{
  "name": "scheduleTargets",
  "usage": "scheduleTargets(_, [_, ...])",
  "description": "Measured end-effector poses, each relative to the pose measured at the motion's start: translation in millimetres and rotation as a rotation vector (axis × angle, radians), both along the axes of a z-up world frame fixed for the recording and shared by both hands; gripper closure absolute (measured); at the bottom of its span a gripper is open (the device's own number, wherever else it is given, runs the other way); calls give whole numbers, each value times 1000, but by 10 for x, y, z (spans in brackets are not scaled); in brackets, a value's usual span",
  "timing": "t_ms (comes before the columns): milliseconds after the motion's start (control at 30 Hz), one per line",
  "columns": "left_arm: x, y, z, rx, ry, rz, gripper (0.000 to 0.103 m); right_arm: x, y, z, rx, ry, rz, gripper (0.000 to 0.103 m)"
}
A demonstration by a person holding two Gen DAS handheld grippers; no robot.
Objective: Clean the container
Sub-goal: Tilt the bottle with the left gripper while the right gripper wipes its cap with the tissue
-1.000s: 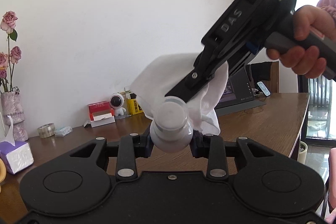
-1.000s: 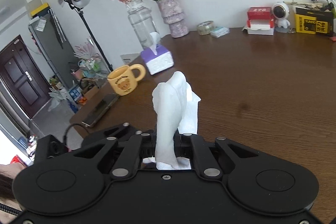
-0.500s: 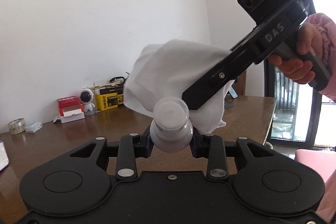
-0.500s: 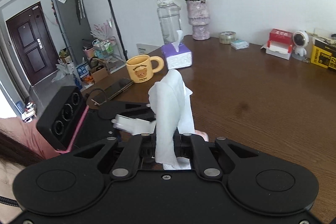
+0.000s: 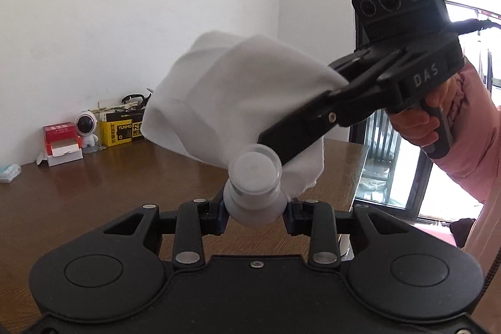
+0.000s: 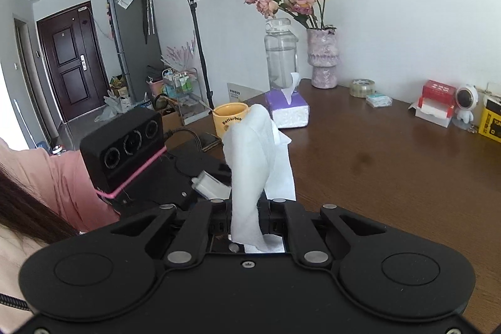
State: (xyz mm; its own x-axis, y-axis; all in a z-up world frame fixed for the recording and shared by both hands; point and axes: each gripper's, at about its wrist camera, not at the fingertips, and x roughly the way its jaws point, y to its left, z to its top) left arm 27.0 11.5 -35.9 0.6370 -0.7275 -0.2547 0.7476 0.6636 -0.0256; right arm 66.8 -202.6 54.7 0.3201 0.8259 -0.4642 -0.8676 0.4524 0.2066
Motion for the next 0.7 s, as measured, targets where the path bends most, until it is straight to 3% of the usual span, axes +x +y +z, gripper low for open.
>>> scheduleTargets(267, [-4, 45, -10, 0, -2, 22, 70, 168, -257, -310, -23, 91, -96, 96])
scheduleTargets(567, [-14, -54, -25, 13, -20, 30, 70, -42, 8, -101, 84, 7, 5, 96])
scheduleTargets(700, [-79, -1, -22, -2, -23, 44, 70, 12, -17, -157, 92, 23, -22, 96])
